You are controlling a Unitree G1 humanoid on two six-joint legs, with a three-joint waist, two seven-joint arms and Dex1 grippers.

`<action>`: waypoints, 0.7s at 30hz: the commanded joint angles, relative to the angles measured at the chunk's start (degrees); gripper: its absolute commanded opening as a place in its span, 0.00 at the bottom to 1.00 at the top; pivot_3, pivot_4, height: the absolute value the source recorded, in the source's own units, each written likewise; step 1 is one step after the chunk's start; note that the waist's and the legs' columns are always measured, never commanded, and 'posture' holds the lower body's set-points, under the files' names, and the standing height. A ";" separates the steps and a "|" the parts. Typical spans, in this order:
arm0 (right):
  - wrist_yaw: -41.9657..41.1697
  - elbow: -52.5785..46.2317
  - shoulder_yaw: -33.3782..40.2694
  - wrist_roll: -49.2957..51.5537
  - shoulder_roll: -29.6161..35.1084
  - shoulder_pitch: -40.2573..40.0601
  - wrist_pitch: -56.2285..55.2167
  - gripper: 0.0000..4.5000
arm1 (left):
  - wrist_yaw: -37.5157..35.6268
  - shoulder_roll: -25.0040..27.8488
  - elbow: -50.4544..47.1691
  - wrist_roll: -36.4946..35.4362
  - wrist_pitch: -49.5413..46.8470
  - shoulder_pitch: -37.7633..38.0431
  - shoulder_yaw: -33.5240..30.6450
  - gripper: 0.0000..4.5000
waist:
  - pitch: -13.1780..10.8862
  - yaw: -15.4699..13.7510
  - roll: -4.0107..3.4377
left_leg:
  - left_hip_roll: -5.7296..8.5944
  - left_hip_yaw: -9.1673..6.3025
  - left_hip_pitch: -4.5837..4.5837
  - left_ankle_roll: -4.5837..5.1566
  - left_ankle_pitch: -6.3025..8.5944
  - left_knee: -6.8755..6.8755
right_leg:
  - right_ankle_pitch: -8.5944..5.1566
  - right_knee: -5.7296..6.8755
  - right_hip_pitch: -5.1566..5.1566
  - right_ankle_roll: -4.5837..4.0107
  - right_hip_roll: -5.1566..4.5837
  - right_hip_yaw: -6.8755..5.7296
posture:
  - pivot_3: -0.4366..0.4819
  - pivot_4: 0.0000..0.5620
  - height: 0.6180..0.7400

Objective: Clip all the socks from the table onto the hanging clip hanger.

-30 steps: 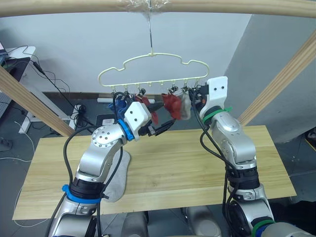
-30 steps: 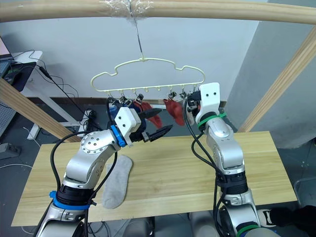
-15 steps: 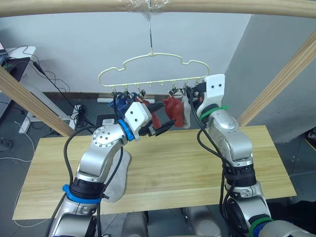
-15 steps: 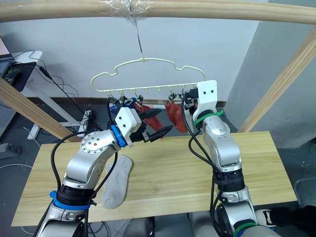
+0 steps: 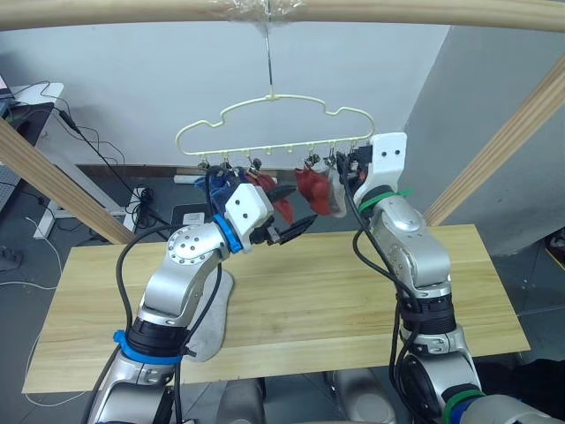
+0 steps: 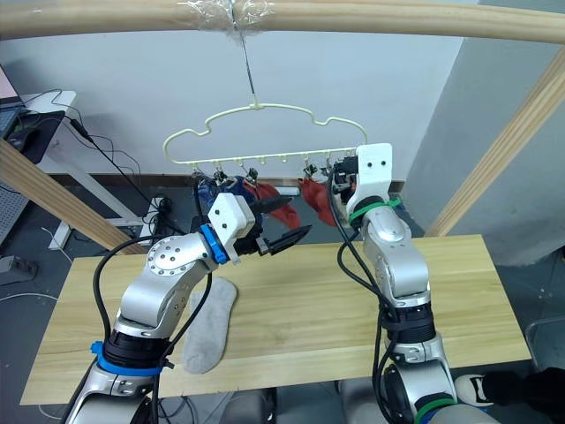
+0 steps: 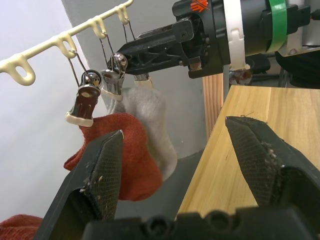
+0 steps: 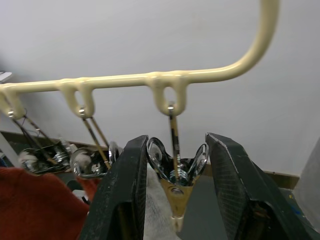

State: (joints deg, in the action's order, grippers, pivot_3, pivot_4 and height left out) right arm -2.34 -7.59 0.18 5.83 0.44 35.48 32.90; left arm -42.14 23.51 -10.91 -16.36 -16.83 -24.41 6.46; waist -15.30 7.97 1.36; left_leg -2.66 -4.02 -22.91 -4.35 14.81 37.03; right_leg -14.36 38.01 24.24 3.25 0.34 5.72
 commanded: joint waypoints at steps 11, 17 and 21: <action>-0.37 -3.51 0.38 0.89 -0.11 0.11 -0.75 0.42 | -0.50 -0.29 -0.90 0.45 1.76 -0.26 0.29 0.81 | 0.00 0.01 0.00 | 0.00 0.00 0.00 0.00 0.00 0.00 | 0.00 0.00 0.00 0.00 0.00 0.00 | 0.31 0.41 1.00; -1.34 -3.19 0.10 1.03 0.22 0.29 -1.30 0.28 | -0.60 -0.30 -0.88 0.73 2.12 0.11 0.32 0.81 | 0.00 0.02 0.00 | 0.00 0.00 0.00 0.00 0.00 0.00 | 0.00 0.00 0.00 0.00 0.00 0.00 | 0.31 0.41 1.00; -2.09 -3.00 -0.16 0.93 0.74 0.35 -1.75 0.06 | -0.69 -0.16 -0.73 0.92 2.42 0.48 0.27 0.81 | 0.00 0.02 0.00 | 0.00 0.00 0.00 0.00 0.00 0.00 | 0.00 0.01 0.00 0.00 0.00 0.00 | 0.31 0.40 1.00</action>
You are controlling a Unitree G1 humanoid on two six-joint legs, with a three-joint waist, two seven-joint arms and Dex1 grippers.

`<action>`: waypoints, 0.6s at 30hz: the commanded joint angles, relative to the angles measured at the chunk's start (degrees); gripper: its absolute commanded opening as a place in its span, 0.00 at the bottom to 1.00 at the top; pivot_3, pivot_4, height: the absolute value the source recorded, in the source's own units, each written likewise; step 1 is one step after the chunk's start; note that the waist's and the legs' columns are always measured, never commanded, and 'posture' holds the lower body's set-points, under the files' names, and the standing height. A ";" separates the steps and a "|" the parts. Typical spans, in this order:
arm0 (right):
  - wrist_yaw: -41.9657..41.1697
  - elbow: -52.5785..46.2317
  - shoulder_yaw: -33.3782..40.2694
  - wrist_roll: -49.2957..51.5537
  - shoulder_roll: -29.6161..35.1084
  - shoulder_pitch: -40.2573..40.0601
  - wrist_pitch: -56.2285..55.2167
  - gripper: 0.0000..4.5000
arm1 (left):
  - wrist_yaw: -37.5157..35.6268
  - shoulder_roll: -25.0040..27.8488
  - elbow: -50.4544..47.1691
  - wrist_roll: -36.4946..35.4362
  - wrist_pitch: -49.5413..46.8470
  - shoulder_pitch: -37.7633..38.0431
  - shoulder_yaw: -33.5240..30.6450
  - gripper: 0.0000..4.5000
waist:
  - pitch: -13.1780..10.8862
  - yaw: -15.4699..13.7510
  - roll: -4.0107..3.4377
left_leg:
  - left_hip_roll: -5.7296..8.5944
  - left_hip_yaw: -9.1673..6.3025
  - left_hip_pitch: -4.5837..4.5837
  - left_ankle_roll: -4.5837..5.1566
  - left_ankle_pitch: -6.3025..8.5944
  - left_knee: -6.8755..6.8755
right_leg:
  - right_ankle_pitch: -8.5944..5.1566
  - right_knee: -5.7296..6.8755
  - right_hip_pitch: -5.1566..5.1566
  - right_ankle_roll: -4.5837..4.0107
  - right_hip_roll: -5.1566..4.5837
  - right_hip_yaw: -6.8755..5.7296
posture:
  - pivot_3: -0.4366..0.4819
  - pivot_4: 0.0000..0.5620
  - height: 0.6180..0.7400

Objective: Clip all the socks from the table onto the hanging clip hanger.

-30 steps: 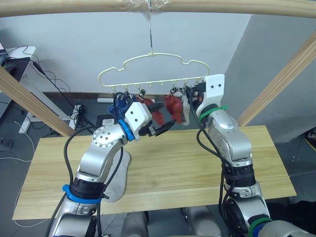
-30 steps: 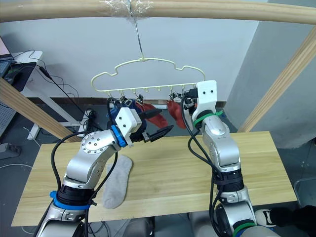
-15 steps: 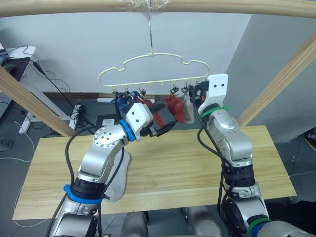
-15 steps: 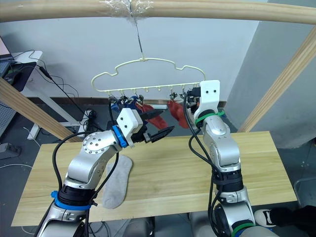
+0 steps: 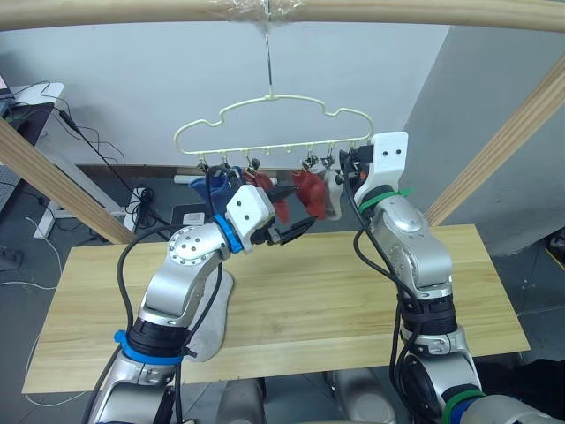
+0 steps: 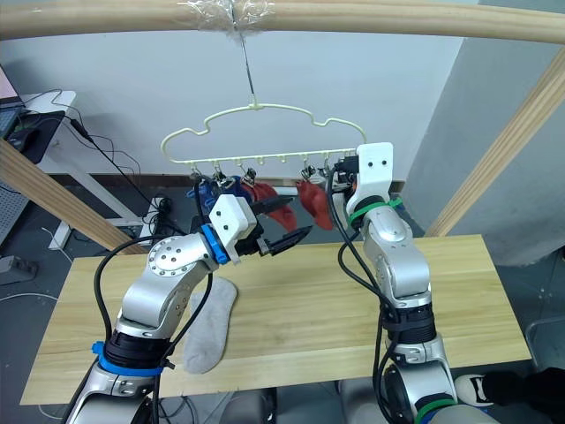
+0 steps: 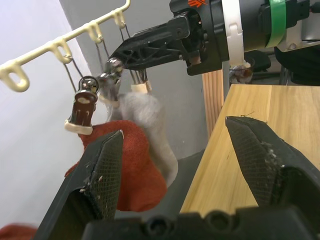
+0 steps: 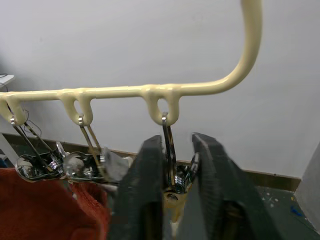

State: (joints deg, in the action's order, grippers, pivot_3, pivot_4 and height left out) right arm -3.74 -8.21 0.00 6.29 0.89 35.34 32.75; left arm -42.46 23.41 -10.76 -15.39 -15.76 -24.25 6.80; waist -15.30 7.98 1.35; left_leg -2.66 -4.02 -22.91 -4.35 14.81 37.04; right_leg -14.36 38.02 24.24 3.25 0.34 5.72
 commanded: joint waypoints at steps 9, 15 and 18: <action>-1.76 -2.15 -0.21 0.42 0.88 0.65 -2.50 0.01 | 0.75 0.24 -1.98 0.32 0.79 3.40 -1.06 0.81 | 0.01 0.03 -0.01 | 0.00 0.00 0.00 0.00 0.00 0.00 | 0.00 0.01 0.00 0.00 0.00 0.00 | 0.31 0.40 1.00; -2.18 -2.09 -0.18 0.35 1.37 0.87 -2.67 0.00 | 10.72 -2.54 -4.53 0.22 -3.12 14.45 -6.35 0.92 | 0.01 0.16 -0.01 | -0.02 0.00 0.01 0.00 0.00 -0.01 | 0.00 0.02 0.02 0.00 -0.01 0.00 | 0.32 0.40 1.00; -2.55 -2.10 -0.09 0.46 1.68 0.92 -2.38 0.00 | 20.07 -6.20 -4.13 1.35 -7.02 21.26 -10.91 0.99 | 0.01 0.08 -0.02 | -0.01 0.01 0.00 0.00 0.00 0.00 | 0.00 0.02 0.03 0.00 -0.03 0.01 | 0.32 0.41 1.00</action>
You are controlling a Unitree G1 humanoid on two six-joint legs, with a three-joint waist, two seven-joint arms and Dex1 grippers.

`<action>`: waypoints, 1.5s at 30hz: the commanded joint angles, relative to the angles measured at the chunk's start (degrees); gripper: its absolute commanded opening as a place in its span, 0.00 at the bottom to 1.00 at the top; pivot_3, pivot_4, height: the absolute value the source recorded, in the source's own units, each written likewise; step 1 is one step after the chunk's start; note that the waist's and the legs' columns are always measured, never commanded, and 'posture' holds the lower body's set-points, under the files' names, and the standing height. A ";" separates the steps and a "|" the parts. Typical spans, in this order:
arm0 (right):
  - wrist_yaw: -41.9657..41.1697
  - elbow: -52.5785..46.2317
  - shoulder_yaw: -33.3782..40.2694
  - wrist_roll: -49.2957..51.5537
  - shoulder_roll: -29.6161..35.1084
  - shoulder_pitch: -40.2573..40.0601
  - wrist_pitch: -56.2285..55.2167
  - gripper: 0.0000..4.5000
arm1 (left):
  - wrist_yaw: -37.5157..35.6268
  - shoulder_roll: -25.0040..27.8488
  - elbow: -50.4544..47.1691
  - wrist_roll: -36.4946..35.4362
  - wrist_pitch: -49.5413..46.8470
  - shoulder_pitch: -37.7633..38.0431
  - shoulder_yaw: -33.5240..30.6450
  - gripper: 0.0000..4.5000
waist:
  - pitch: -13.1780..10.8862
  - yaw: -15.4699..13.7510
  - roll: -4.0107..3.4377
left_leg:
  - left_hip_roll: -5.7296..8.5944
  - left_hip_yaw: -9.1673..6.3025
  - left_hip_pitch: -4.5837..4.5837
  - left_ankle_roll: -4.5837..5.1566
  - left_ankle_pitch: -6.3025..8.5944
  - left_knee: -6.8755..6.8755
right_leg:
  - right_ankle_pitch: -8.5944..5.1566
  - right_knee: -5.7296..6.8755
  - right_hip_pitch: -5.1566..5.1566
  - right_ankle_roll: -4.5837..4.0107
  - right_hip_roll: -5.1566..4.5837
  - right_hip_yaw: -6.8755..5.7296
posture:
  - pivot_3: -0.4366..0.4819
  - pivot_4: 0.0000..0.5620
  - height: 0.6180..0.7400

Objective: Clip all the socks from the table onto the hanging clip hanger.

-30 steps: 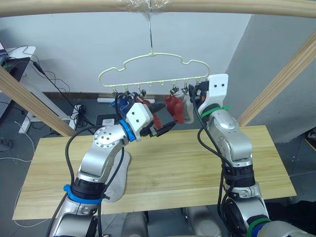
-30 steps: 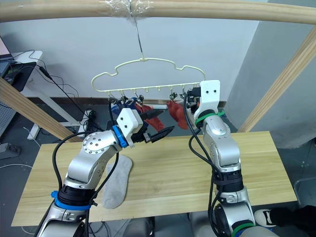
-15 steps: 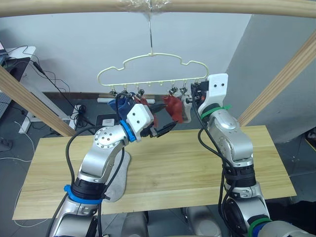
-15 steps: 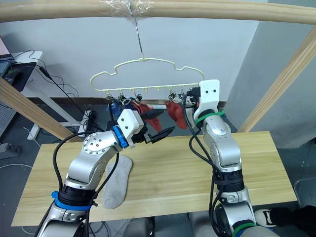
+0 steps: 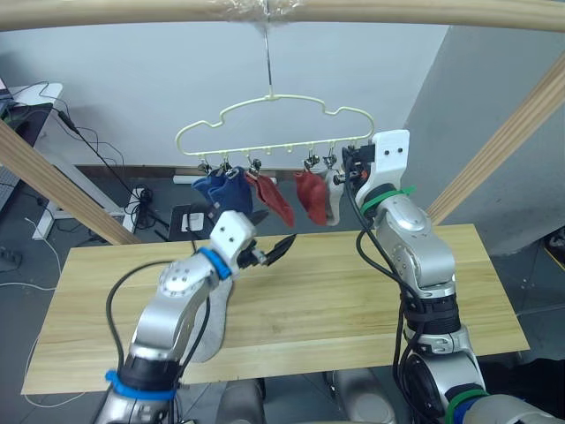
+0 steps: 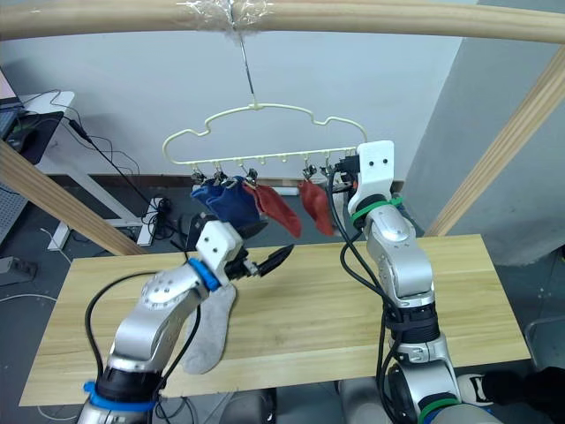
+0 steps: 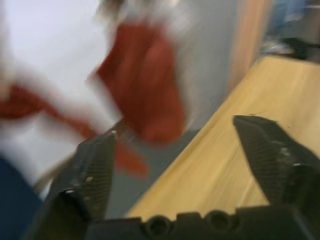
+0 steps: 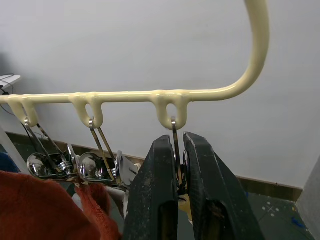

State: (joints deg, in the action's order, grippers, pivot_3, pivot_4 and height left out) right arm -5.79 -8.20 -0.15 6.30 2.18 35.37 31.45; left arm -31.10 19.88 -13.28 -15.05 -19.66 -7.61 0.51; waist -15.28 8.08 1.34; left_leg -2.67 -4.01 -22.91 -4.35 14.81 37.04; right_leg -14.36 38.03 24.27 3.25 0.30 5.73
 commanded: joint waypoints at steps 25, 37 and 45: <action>-2.03 -1.67 -0.54 1.13 0.59 1.22 0.41 0.00 | 19.95 -4.69 10.14 7.31 -11.82 12.09 -6.17 0.87 | 0.06 -0.13 -0.09 | 0.03 0.00 0.10 0.00 0.00 0.02 | 0.00 0.08 -0.06 0.00 0.00 -0.01 | 0.32 0.41 1.00; -1.99 -1.20 -0.60 1.49 0.37 1.49 0.17 0.00 | 17.70 -3.13 9.63 8.78 -7.79 12.35 -4.74 0.41 | 0.06 -0.14 -0.10 | 0.03 0.01 0.09 0.00 0.00 0.01 | 0.00 0.06 -0.06 0.00 -0.01 0.00 | 0.33 0.40 1.00; -1.73 -1.40 -0.41 1.34 0.52 1.48 0.27 0.00 | 10.85 1.59 10.41 13.76 6.14 11.76 2.33 0.04 | 0.06 -0.14 -0.10 | 0.02 0.01 0.04 -0.01 0.00 0.00 | 0.00 0.03 -0.02 -0.01 -0.01 0.00 | 0.32 0.40 1.00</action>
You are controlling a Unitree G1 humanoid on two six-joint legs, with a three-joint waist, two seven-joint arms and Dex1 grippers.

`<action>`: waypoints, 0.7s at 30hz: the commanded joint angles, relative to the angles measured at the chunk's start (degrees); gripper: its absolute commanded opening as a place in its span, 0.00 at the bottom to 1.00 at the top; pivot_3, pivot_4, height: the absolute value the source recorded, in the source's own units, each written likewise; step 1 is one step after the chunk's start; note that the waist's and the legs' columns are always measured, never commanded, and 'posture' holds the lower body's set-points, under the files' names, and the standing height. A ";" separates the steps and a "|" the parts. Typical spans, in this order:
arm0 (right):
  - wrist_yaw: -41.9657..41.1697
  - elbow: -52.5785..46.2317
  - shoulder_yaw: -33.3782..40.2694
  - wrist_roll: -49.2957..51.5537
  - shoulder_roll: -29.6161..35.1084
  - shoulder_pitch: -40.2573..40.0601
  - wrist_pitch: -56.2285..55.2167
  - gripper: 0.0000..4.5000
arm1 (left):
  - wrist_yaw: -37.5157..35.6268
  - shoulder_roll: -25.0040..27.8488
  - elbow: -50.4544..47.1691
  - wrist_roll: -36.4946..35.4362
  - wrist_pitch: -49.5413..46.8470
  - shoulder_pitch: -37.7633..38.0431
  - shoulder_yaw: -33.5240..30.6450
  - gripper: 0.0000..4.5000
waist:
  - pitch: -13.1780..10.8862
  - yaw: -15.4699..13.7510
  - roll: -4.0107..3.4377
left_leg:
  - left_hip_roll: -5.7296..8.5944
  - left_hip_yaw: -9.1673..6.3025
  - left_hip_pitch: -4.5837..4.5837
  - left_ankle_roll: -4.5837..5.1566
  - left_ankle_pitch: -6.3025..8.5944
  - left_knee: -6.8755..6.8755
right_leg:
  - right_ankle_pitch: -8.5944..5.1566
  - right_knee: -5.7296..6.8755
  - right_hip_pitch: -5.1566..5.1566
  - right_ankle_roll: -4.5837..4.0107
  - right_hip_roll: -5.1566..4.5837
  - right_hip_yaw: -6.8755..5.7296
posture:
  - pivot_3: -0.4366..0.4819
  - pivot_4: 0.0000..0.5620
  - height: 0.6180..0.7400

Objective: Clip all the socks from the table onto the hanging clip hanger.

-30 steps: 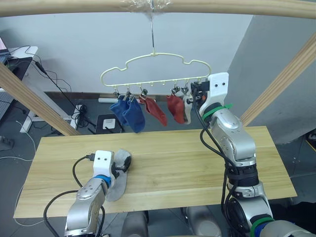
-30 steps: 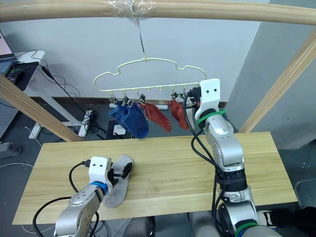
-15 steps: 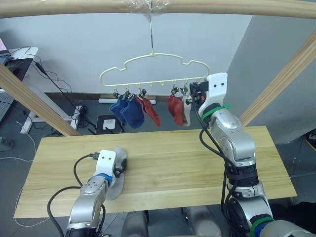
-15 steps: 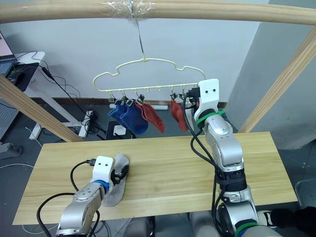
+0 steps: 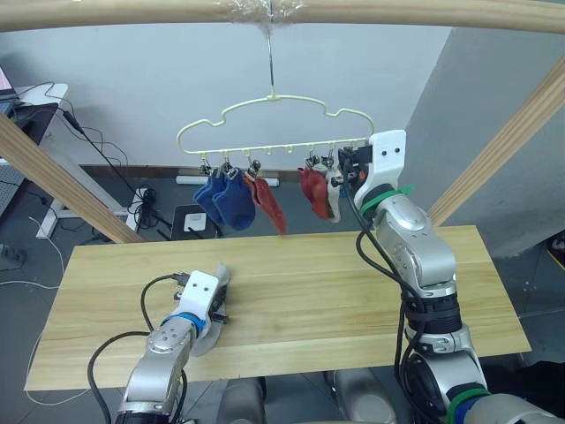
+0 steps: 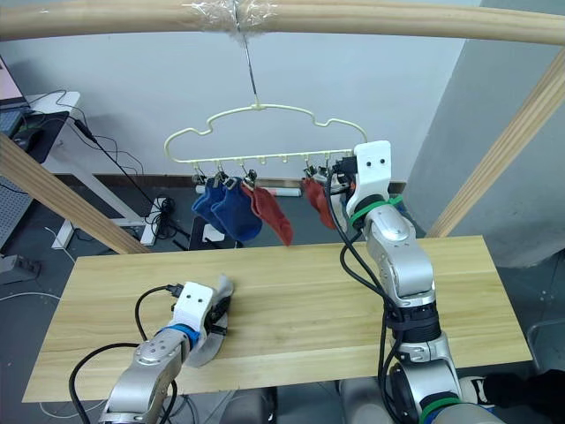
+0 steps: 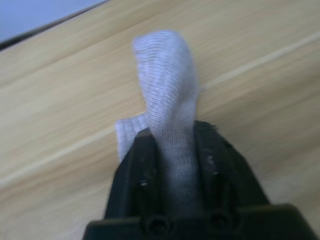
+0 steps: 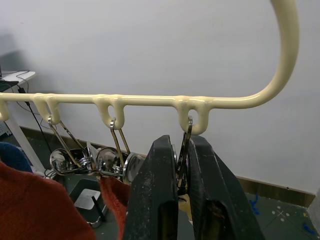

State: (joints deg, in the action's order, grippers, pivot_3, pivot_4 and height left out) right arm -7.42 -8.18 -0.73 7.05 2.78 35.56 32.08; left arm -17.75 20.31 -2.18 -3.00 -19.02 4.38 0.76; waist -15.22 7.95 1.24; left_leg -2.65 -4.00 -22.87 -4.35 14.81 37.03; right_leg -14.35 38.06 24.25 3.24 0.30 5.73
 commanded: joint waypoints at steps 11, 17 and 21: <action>0.02 -1.79 0.54 0.71 0.20 1.49 0.09 0.00 | -12.65 -1.82 1.24 2.65 23.98 -14.55 11.66 0.00 | 0.00 0.03 0.00 | 0.02 0.02 -0.03 0.00 0.00 0.02 | 0.00 -0.01 -0.01 0.00 -0.01 0.01 | 0.31 0.40 1.00; 0.02 -1.99 0.54 0.67 0.28 1.60 0.32 0.00 | -10.06 -11.50 10.71 5.15 27.09 -25.18 15.83 0.00 | 0.00 0.06 0.00 | 0.04 0.02 -0.05 0.01 0.00 0.02 | 0.01 -0.03 -0.01 0.00 -0.01 0.01 | 0.29 0.40 1.00; 0.09 -2.41 0.44 0.61 0.33 1.46 0.62 0.00 | -7.61 -15.52 16.98 7.29 29.46 -28.95 16.62 0.00 | 0.00 0.27 0.00 | 0.05 0.02 -0.04 0.01 0.00 0.01 | 0.01 0.00 -0.01 0.00 -0.01 0.01 | 0.27 0.40 1.00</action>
State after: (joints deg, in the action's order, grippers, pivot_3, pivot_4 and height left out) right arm -7.36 -8.18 -0.59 7.08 3.17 36.16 33.09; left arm -26.58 5.37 13.74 3.40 8.40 -23.77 16.99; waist -15.22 8.21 1.24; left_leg -2.60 -3.98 -22.91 -4.34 14.81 37.05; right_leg -14.35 38.06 24.24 3.24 0.29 5.74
